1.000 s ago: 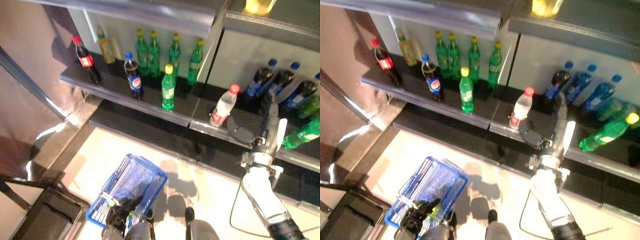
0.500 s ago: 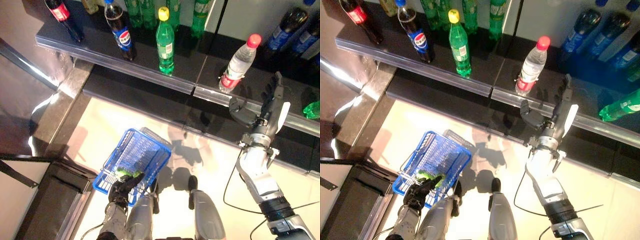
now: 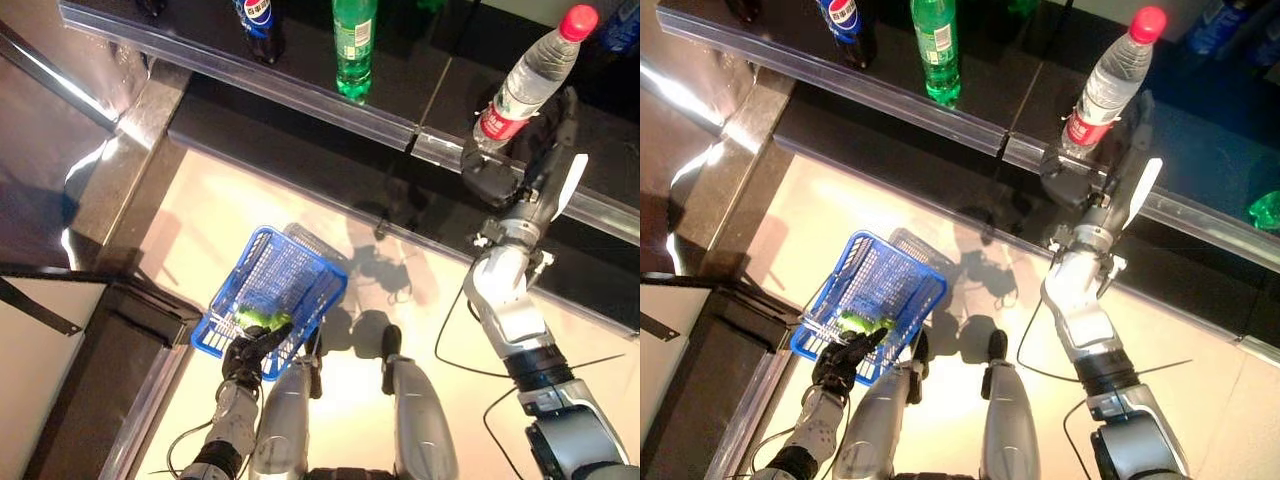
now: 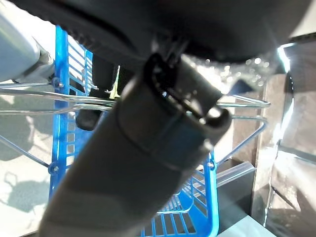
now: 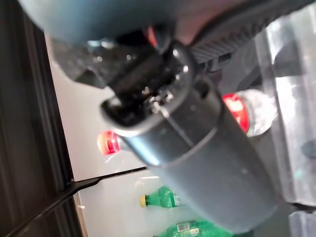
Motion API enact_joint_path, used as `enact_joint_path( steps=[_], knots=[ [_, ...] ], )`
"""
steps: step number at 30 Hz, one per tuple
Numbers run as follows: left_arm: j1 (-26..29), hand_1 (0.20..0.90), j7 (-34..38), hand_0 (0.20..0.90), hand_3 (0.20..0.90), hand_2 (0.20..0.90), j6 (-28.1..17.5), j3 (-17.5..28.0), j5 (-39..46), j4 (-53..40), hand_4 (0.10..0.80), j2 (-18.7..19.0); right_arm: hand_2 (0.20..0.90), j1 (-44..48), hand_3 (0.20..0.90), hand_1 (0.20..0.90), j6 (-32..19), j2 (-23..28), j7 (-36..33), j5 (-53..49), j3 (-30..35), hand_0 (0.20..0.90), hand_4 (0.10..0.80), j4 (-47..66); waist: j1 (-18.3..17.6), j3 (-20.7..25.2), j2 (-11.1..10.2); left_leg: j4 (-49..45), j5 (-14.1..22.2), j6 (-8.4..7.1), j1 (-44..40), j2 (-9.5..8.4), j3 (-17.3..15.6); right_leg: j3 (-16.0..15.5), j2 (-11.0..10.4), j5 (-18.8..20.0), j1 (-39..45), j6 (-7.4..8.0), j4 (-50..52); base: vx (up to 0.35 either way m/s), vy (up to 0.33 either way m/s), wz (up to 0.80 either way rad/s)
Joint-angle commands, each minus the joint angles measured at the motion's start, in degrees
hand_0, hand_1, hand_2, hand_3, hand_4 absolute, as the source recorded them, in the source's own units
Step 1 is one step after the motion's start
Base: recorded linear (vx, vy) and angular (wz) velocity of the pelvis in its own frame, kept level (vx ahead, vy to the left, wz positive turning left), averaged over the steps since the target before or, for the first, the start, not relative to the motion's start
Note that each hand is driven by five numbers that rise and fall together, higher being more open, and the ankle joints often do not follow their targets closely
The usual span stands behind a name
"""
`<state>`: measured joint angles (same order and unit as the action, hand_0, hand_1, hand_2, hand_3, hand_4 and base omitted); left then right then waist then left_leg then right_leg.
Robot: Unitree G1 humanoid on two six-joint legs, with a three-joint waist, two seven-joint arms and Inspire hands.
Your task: Pick up the drink and place into the basket.
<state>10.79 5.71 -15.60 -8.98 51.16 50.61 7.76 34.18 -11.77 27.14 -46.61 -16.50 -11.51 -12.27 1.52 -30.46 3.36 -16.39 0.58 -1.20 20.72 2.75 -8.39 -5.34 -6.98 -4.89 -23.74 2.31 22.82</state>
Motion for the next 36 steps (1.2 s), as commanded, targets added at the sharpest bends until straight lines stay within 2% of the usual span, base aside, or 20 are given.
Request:
enact_joint_path(
  steps=[1, 8, 17, 24, 25, 26, 27, 28, 36],
  knots=[
    [-4.88, 0.300, -0.54, 0.300, 0.200, 0.300, -3.22, -3.15, 1.15, -3.94, 0.100, 3.75, 0.900, 9.77, 0.900, 0.900, -2.90, 3.16, -3.62, 1.09, 3.05, 0.900, 0.800, 5.47, 1.28, 0.67, -1.00, -5.81, 2.59, 0.12, 2.18, -1.96, 4.75, -3.20, -0.36, 2.66, 1.74, -1.04, -3.33, -0.001, -0.039, 0.07],
    [-4.50, 0.300, -0.52, 0.300, 0.200, 0.300, -2.51, -3.80, 1.25, -4.75, 0.100, 4.77, 0.900, 14.92, 0.900, 0.900, -1.63, 5.01, -6.62, -1.59, 3.48, 0.900, 0.800, 1.74, 2.36, 0.67, -0.82, -6.23, 2.50, 0.18, 3.85, -2.09, 5.32, -3.66, -0.31, 2.75, 0.76, -1.22, -3.42, 0.014, -0.026, 0.02],
    [-3.69, 0.300, -0.74, 0.300, 0.200, 0.300, -1.85, -4.82, 1.91, -5.30, 0.100, 5.35, 0.900, 21.20, 0.900, 0.900, 0.14, 7.68, -6.82, -5.97, 3.12, 0.900, 0.800, -4.11, 3.05, 0.67, -0.18, -6.13, 2.34, 0.46, 5.30, -2.79, 5.63, -3.90, -0.80, 2.69, -0.94, -1.36, -2.75, 0.009, -0.004, 0.00],
    [-3.87, 0.300, -1.16, 0.300, 0.200, 0.300, -1.71, -5.04, 2.39, -5.82, 0.100, 5.78, 0.900, 24.87, 0.900, 0.900, -0.92, 9.16, -6.65, -8.17, 2.68, 0.900, 0.800, -7.94, 3.61, 0.67, 0.36, -6.29, 2.40, 0.62, 5.98, -3.31, 6.10, -3.88, -1.02, 2.51, -1.75, -1.43, -2.19, 0.004, -0.001, 0.00],
    [-3.87, 0.300, -1.15, 0.300, 0.200, 0.300, -1.69, -5.02, 2.39, -5.84, 0.100, 5.78, 0.804, 25.01, 0.787, 0.804, -1.01, 9.22, -6.66, -8.29, 2.65, 0.804, 0.687, -8.07, 3.62, 0.67, 0.37, -6.28, 2.39, 0.62, 6.00, -3.33, 6.12, -3.87, -1.03, 2.51, -1.78, -1.43, -2.18, 0.000, 0.000, 0.00],
    [-4.03, 0.300, -1.26, 0.300, 0.200, 0.300, -1.81, -5.13, 2.46, -5.88, 0.100, 5.87, 0.596, 25.44, 0.546, 0.596, -1.39, 9.32, -6.99, -8.38, 2.64, 0.596, 0.446, -8.32, 3.71, 0.67, 0.44, -6.25, 2.40, 0.60, 6.08, -3.35, 6.16, -3.92, -1.08, 2.49, -1.88, -1.40, -2.15, 0.000, 0.000, 0.00],
    [-4.08, 0.300, -1.15, 0.300, 0.200, 0.300, -1.67, -5.23, 2.57, -6.18, 0.100, 6.13, 0.418, 25.74, 0.337, 0.418, -1.84, 9.54, -7.52, -8.52, 2.87, 0.418, 0.237, -8.17, 3.74, 0.67, 0.51, -6.06, 2.35, 0.61, 6.16, -3.42, 6.19, -3.92, -1.11, 2.55, -1.99, -1.32, -2.26, 0.000, 0.000, 0.00],
    [-4.01, 0.300, -1.04, 0.300, 0.200, 0.300, -1.60, -5.34, 2.59, -6.26, 0.100, 6.20, 0.300, 25.89, 0.200, 0.300, -2.06, 9.62, -7.51, -8.69, 2.95, 0.300, 0.100, -8.20, 3.72, 0.67, 0.54, -6.01, 2.33, 0.66, 6.26, -3.45, 6.18, -3.89, -1.13, 2.59, -2.19, -1.27, -2.20, 0.000, 0.000, 0.00],
    [-4.48, 0.300, -1.49, 0.300, 0.200, 0.300, -1.59, -4.97, 2.96, -6.98, 0.100, 6.20, 0.300, 26.75, 0.200, 0.300, -1.30, 10.39, -7.32, -8.12, 3.36, 0.300, 0.100, -7.17, 3.58, 0.67, 0.96, -6.86, 2.70, 0.97, 7.16, -4.00, 6.05, -3.53, -1.26, 2.40, -3.35, -1.32, -1.33, -0.004, 0.009, 0.00]
  ],
)
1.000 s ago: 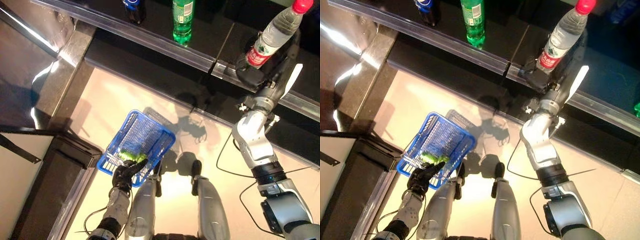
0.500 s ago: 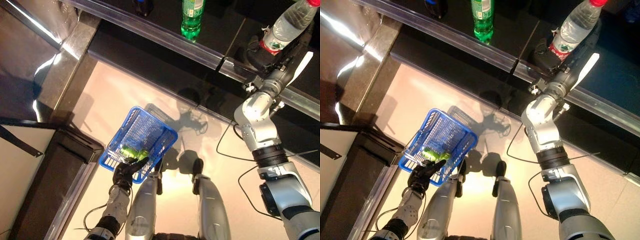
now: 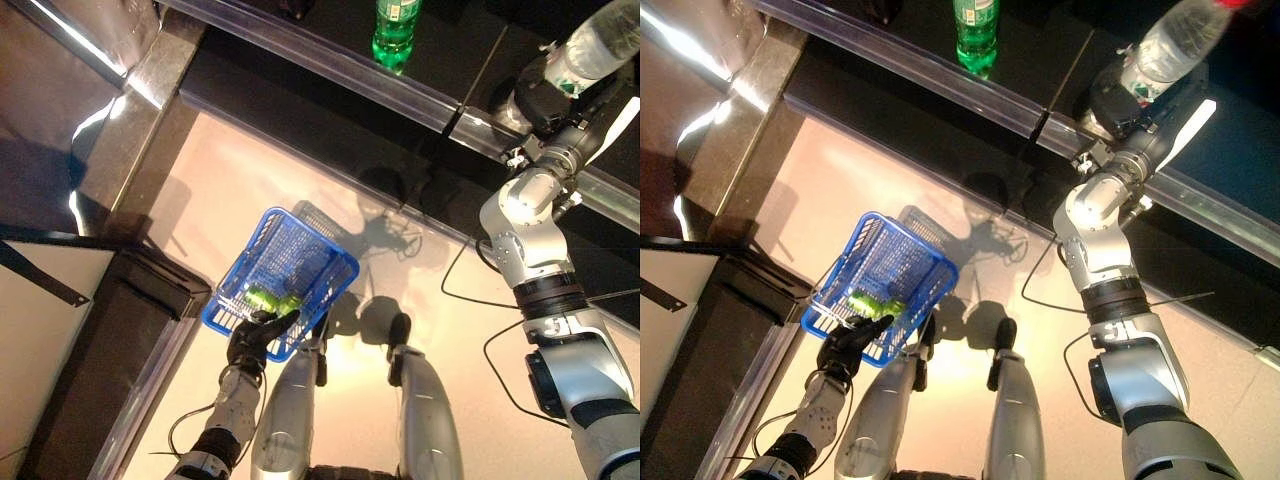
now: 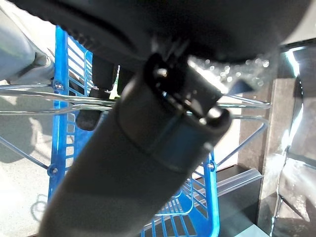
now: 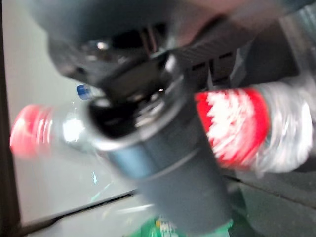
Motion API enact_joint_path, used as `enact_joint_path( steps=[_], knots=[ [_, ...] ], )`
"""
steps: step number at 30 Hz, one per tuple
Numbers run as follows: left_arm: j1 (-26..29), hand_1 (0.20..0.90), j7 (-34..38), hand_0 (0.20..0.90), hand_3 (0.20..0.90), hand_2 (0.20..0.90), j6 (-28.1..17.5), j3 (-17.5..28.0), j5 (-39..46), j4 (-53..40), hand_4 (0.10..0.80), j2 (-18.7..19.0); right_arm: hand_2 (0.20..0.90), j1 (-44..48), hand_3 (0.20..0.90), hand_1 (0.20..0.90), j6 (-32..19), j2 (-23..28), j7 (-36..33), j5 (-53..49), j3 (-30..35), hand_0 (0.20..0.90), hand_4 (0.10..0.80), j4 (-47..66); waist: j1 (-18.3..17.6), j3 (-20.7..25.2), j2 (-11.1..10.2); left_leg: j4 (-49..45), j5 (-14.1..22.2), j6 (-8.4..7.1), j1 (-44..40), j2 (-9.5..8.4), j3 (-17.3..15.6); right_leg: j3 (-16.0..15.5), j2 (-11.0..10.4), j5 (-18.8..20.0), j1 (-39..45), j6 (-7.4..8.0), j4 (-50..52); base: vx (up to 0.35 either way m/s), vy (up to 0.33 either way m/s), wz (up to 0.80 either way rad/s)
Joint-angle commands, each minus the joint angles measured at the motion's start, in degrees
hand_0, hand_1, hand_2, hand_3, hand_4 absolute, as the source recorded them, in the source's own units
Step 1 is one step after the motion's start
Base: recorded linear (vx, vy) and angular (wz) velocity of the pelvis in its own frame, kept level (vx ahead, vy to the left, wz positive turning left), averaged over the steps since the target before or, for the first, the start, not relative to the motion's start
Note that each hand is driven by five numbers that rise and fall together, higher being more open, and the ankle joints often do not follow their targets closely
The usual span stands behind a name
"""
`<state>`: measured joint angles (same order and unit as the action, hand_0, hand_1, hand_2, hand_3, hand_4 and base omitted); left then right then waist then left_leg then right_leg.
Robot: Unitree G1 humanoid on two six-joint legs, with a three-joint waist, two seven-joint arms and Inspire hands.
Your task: Pick up the drink and place into the basket.
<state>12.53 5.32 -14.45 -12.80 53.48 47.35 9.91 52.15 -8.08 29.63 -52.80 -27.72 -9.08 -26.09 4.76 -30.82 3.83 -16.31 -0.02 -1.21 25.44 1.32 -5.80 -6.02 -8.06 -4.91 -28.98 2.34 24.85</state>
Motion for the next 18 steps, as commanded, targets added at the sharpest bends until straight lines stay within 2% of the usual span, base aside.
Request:
enact_joint_path(
  steps=[1, 4, 6, 9, 15, 18],
  knots=[
    [-6.23, 0.300, -1.23, 0.300, 0.200, 0.300, -2.76, -1.11, 0.86, -3.70, 0.100, 4.07, 0.300, 8.93, 0.200, 0.300, -5.03, 7.97, -1.09, 3.22, 0.90, 0.300, 0.100, 6.44, 0.36, 1.02, 0.52, -7.28, 3.42, 0.99, 2.52, -2.59, 3.46, -2.83, -0.25, 2.32, 1.79, -1.37, -3.02, 0.000, 0.000, 0.00],
    [-6.27, 0.300, -1.70, 0.300, 0.200, 0.300, -3.30, -0.73, 2.83, -4.24, 0.100, 3.82, 0.300, 8.77, 0.200, 0.300, -5.06, 8.50, -0.92, 3.09, 1.17, 0.300, 0.100, 6.61, 0.25, 1.02, 0.61, -8.36, 3.81, 1.04, 2.76, -2.65, 3.40, -2.76, -0.40, 1.86, 1.58, -1.52, -1.99, -0.021, 0.026, 0.00],
    [-6.49, 0.300, -2.27, 0.300, 0.200, 0.300, -4.71, 0.35, 8.00, -5.06, 0.100, 3.45, 0.300, 8.10, 0.200, 0.300, -5.20, 8.86, -1.08, 3.10, 1.46, 0.300, 0.100, 7.29, 0.15, 1.02, 0.71, -8.87, 3.99, 1.06, 2.58, -2.67, 3.32, -2.64, -0.47, 1.43, 1.71, -1.70, -1.45, -0.035, 0.047, -0.01],
    [-7.09, 0.300, -4.20, 0.300, 0.200, 0.300, -6.44, 4.35, 13.98, -8.01, 0.100, 3.08, 0.300, 6.16, 0.200, 0.300, -5.30, 8.18, -0.73, 4.69, 2.89, 0.300, 0.100, 9.62, 0.12, 1.02, 0.79, -9.58, 3.96, 0.80, 1.57, -2.71, 3.62, -2.71, -0.53, 0.45, 2.81, -1.98, -0.54, -0.034, 0.047, -0.02],
    [-7.37, 0.300, -5.10, 0.300, 0.200, 0.300, -7.76, 6.81, 12.31, -14.45, 0.100, 4.17, 0.300, 1.87, 0.200, 0.300, -3.90, 7.54, 2.07, 7.06, 5.32, 0.300, 0.100, 17.22, -0.33, 1.02, 0.92, -9.69, 3.63, 0.41, -2.39, -2.58, 3.80, -2.66, -0.83, -0.93, 6.72, -2.46, 0.32, 0.001, 0.053, 0.02],
    [-8.73, 0.300, -5.12, 0.300, 0.200, 0.300, -7.47, 9.03, 10.80, -20.63, 0.100, 5.55, 0.300, -2.36, 0.200, 0.300, -2.11, 6.67, 7.88, 9.98, 5.80, 0.300, 0.100, 26.52, -0.70, 1.03, 1.20, -8.59, 3.01, 0.15, -6.42, -2.68, 3.70, -2.40, -1.04, -1.71, 10.47, -2.75, 0.31, 0.007, 0.095, 0.03]
  ],
)
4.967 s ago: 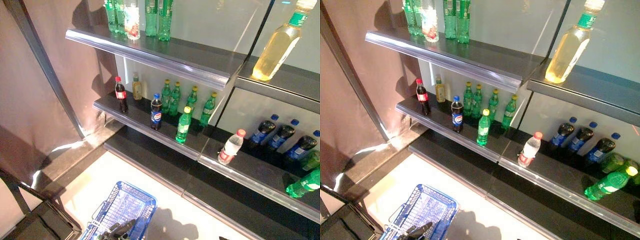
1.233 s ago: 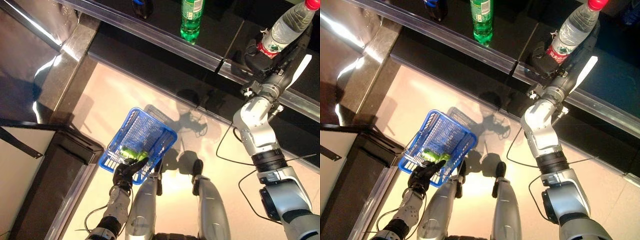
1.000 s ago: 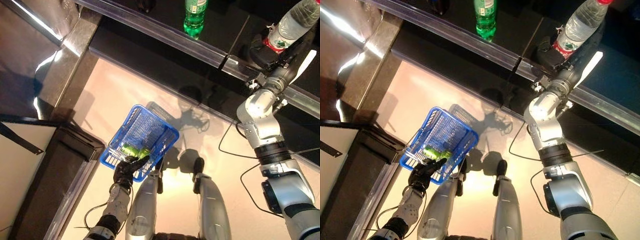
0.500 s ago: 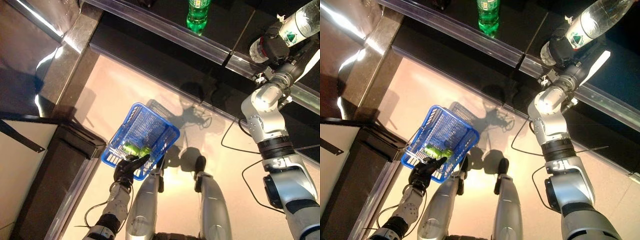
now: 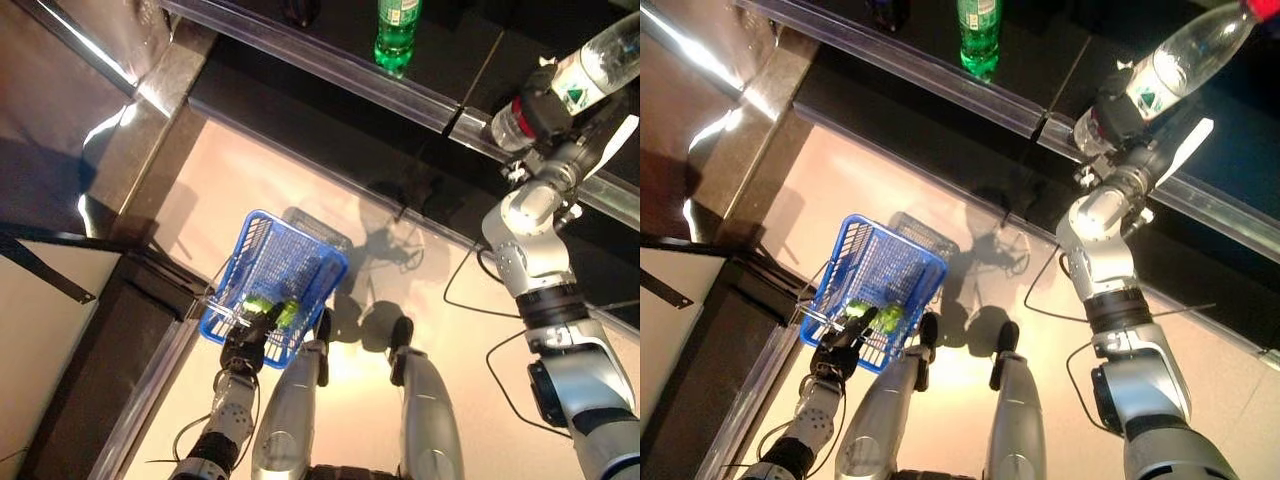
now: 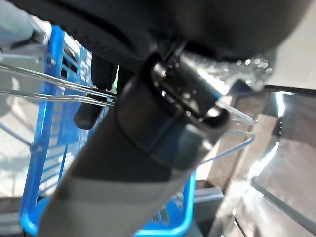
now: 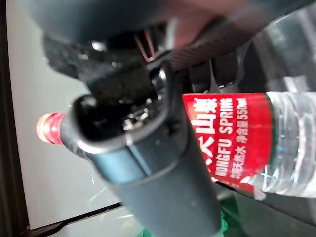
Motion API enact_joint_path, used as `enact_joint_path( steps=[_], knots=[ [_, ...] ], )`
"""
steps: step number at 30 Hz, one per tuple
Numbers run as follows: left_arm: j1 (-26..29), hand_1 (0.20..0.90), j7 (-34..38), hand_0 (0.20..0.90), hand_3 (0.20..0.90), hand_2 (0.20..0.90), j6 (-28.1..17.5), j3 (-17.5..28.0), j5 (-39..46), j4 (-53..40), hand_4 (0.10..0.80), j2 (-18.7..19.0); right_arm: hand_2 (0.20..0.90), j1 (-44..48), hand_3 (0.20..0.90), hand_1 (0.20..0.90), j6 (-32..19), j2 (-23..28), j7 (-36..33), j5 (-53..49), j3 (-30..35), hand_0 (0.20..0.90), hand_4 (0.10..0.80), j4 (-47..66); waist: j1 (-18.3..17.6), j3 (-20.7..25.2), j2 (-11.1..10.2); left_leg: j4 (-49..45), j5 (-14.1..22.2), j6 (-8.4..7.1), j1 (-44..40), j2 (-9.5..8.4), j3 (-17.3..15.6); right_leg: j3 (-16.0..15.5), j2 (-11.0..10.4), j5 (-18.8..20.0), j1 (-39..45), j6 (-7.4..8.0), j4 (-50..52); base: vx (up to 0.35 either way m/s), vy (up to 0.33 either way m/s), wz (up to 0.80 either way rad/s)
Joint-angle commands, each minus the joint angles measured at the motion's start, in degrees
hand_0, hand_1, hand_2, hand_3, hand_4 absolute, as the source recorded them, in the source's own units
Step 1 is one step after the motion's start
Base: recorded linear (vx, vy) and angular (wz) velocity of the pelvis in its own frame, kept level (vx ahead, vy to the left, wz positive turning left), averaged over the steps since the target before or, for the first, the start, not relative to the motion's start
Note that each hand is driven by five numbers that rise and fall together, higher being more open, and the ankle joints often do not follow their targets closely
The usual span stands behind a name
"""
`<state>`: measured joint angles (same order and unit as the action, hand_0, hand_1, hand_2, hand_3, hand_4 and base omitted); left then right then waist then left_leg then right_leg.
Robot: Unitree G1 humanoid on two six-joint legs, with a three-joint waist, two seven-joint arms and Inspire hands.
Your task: Pick up the drink and place into the basket.
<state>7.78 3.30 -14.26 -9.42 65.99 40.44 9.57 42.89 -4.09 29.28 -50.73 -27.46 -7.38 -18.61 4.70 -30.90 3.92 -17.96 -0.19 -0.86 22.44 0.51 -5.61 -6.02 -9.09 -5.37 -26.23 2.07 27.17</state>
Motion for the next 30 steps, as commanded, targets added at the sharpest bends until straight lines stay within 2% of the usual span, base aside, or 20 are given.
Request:
enact_joint_path(
  steps=[1, 5, 8, 14, 21, 25, 30],
  knots=[
    [-4.11, 0.300, -3.22, 0.300, 0.200, 0.300, -7.83, 5.87, -1.95, -14.01, 0.100, 5.96, 0.300, 6.63, 0.200, 0.300, -6.11, 6.93, 6.39, 9.84, 4.12, 0.300, 0.100, 19.60, -0.66, 1.27, 1.14, -6.64, 2.78, -0.21, -3.50, -1.88, 3.53, -2.42, 0.01, -0.97, 7.84, -2.54, -2.30, 0.053, 0.096, 0.01],
    [-6.21, 0.300, -3.92, 0.300, 0.200, 0.300, -8.54, 8.22, -3.42, -18.85, 0.100, 6.48, 0.300, 1.81, 0.200, 0.300, -5.78, 5.40, 13.88, 10.75, 3.34, 0.300, 0.100, 27.64, -0.80, 3.49, 1.22, -4.70, 2.11, -0.45, -6.54, -2.07, 3.89, -2.34, 0.14, -1.70, 10.68, -2.84, -3.02, 0.044, 0.068, 0.01],
    [-7.85, 0.300, -5.57, 0.300, 0.200, 0.300, -7.31, 9.21, -4.45, -23.06, 0.100, 6.83, 0.300, -1.59, 0.200, 0.300, -4.87, 4.36, 19.90, 8.38, 2.83, 0.300, 0.100, 33.09, -0.35, 5.18, 0.82, -3.93, 2.24, -0.67, -8.50, -2.35, 4.32, -2.69, 0.07, -2.37, 13.07, -3.01, -3.38, 0.046, 0.031, 0.02],
    [-11.16, 0.300, -9.17, 0.300, 0.200, 0.300, -3.39, 9.30, -6.54, -29.60, 0.100, 7.42, 0.300, -7.27, 0.200, 0.300, -3.24, 0.74, 27.72, 5.35, 0.43, 0.300, 0.100, 39.49, 0.91, 8.44, -0.06, -2.14, 2.35, -0.90, -12.33, -2.55, 5.34, -3.74, 0.30, -2.92, 18.20, -3.17, -5.17, 0.079, -0.004, 0.16],
    [-13.86, 0.300, -11.27, 0.300, 0.200, 0.300, -0.22, 8.36, -8.28, -37.55, 0.100, 8.81, 0.300, -12.19, 0.200, 0.300, 0.42, -2.65, 36.66, -0.12, -5.53, 0.300, 0.100, 44.55, 2.49, 10.64, -0.83, -0.34, 2.22, -1.19, -15.15, -2.52, 6.37, -4.82, 0.82, -3.37, 22.57, -3.15, -7.10, 0.042, -0.023, 0.15],
    [-14.19, 0.300, -12.24, 0.300, 0.200, 0.300, 0.58, 7.26, -8.68, -40.60, 0.100, 9.51, 0.300, -14.04, 0.200, 0.300, 1.23, -4.66, 37.24, -3.58, -9.99, 0.300, 0.100, 44.75, 3.28, 11.18, -1.31, 0.73, 2.09, -1.09, -16.27, -2.46, 7.02, -5.19, 1.14, -3.51, 23.83, -3.01, -7.55, 0.004, -0.031, 0.16],
    [-13.44, 0.300, -14.48, 0.300, 0.200, 0.300, 1.06, 4.66, -8.14, -44.70, 0.100, 10.38, 0.300, -12.67, 0.200, 0.300, 2.17, -7.35, 36.04, -2.38, -15.51, 0.300, 0.100, 42.79, 4.96, 11.62, -1.45, 1.73, 1.78, -0.92, -17.13, -2.80, 8.60, -6.37, 1.31, -3.50, 25.49, -2.97, -8.63, -0.002, -0.021, 0.13]
  ],
)
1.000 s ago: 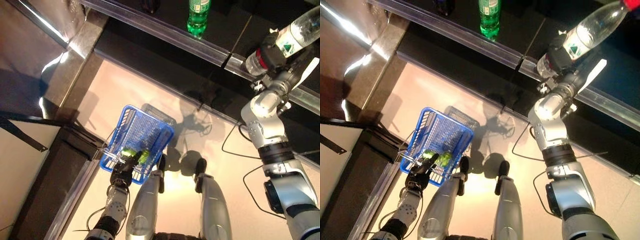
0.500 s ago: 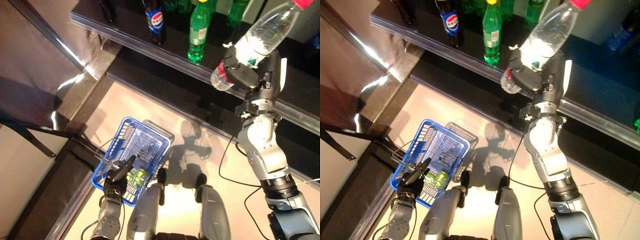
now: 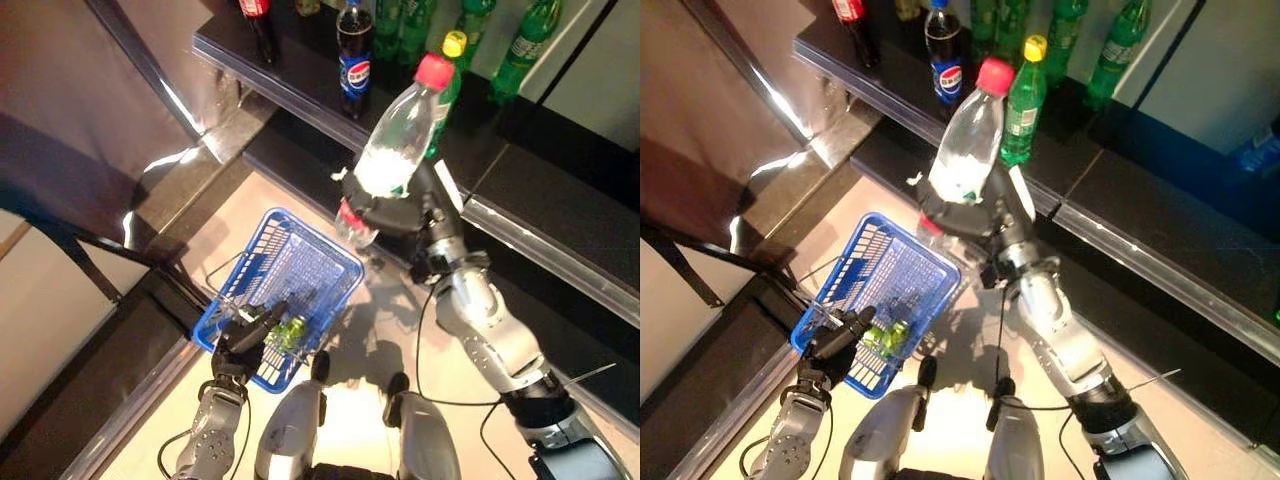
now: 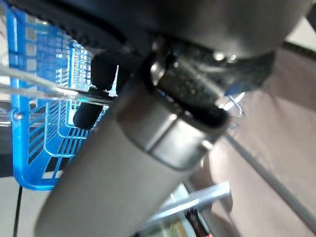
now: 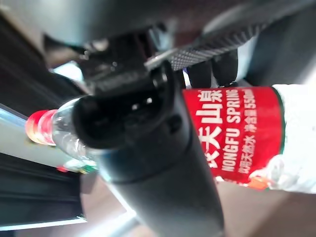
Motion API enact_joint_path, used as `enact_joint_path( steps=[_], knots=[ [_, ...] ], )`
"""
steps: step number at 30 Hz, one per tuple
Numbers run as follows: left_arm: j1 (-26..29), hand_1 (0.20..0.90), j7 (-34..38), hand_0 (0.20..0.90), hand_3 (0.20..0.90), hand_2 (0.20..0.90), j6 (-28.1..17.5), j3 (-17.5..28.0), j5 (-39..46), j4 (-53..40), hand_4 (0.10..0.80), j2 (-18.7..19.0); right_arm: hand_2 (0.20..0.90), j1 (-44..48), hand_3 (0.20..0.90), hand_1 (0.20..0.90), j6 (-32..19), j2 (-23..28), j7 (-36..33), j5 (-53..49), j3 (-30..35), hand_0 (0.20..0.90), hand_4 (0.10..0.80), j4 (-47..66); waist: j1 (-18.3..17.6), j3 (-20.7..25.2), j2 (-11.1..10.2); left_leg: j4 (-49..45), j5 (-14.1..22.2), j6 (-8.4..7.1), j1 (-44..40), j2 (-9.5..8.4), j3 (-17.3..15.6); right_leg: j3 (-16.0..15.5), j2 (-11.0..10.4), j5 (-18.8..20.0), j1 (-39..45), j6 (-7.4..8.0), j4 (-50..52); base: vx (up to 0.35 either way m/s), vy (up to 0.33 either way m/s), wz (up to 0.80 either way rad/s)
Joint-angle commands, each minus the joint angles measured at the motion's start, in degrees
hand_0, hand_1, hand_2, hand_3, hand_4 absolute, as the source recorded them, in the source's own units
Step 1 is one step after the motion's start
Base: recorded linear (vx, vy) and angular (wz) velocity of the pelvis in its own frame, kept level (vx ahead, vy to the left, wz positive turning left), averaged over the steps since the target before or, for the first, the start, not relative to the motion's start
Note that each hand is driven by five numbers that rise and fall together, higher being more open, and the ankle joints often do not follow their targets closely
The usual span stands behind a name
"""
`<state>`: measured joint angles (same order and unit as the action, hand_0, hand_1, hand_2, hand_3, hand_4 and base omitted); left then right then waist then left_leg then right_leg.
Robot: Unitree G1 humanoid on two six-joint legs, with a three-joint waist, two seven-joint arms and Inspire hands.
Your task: Pick up the drink and place into the basket.
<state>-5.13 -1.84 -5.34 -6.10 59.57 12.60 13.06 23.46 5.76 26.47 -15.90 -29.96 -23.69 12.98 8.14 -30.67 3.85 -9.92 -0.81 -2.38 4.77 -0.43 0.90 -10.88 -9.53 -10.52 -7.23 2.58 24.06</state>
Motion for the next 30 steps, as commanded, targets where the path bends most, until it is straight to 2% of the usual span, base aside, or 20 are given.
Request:
enact_joint_path(
  steps=[1, 7, 12, 21, 27, 30],
  knots=[
    [-0.29, 0.300, -9.50, 0.300, 0.200, 0.300, -7.25, 0.79, -1.49, -18.09, 0.100, 7.11, 0.300, 7.39, 0.200, 0.300, -7.68, -5.07, 0.25, 1.19, -0.30, 0.300, 0.100, 10.33, 2.08, 11.41, -1.31, -6.28, 2.38, 0.65, 0.57, -2.09, 2.59, -1.78, 1.75, 1.63, 6.69, -3.52, -5.56, -0.012, -0.007, 0.16],
    [1.26, 0.300, -12.54, 0.300, 0.200, 0.300, -4.48, -1.71, -0.70, -25.29, 0.100, 8.76, 0.300, 11.62, 0.200, 0.300, -5.92, -7.76, -6.02, 3.46, -3.88, 0.300, 0.100, 4.62, 4.93, 10.89, -1.09, -6.98, 2.70, 0.88, 0.71, -3.30, 5.29, -3.91, 1.17, 1.64, 7.80, -3.52, -5.54, 0.000, -0.014, 0.19],
    [2.90, 0.300, -16.65, 0.300, 0.200, 0.300, -2.67, -2.65, 1.99, -30.46, 0.100, 10.18, 0.300, 12.47, 0.200, 0.300, -4.68, -9.53, -8.24, 4.33, -5.91, 0.300, 0.100, 1.59, 6.27, 10.37, -1.00, -6.90, 2.99, 1.08, 0.80, -4.00, 6.79, -5.03, 0.85, 1.93, 8.04, -3.14, -5.75, -0.006, -0.003, 0.25],
    [7.04, 0.300, -24.68, 0.300, 0.200, 0.300, -0.25, -3.44, 4.57, -38.08, 0.100, 11.08, 0.300, 12.74, 0.200, 0.300, -2.28, -11.69, -8.97, 11.29, -9.03, 0.300, 0.100, -5.60, 7.88, 9.94, -1.01, -7.25, 3.08, 1.12, 1.54, -4.57, 8.43, -6.58, 0.36, 2.01, 8.05, -2.86, -5.75, 0.002, -0.013, 0.11],
    [10.60, 0.300, -29.00, 0.300, 0.200, 0.300, 1.28, -3.38, 8.31, -40.52, 0.100, 11.63, 0.300, 11.70, 0.200, 0.300, -0.99, -14.06, -9.54, 15.61, -12.82, 0.300, 0.100, -17.50, 9.13, 10.40, -1.21, -7.40, 3.25, 0.93, 2.01, -4.87, 9.49, -7.87, -0.19, 1.77, 8.26, -2.67, -5.62, 0.028, -0.023, 0.15],
    [11.43, 0.300, -30.58, 0.300, 0.200, 0.300, -0.34, -3.09, 5.43, -40.90, 0.100, 11.64, 0.300, 10.93, 0.200, 0.300, -1.33, -15.49, -9.31, 19.91, -14.17, 0.300, 0.100, -23.78, 9.83, 10.10, -1.17, -7.74, 3.57, 0.88, 2.49, -5.00, 10.05, -8.43, -0.36, 1.53, 8.05, -2.68, -5.26, 0.003, -0.033, 0.14]
  ],
)
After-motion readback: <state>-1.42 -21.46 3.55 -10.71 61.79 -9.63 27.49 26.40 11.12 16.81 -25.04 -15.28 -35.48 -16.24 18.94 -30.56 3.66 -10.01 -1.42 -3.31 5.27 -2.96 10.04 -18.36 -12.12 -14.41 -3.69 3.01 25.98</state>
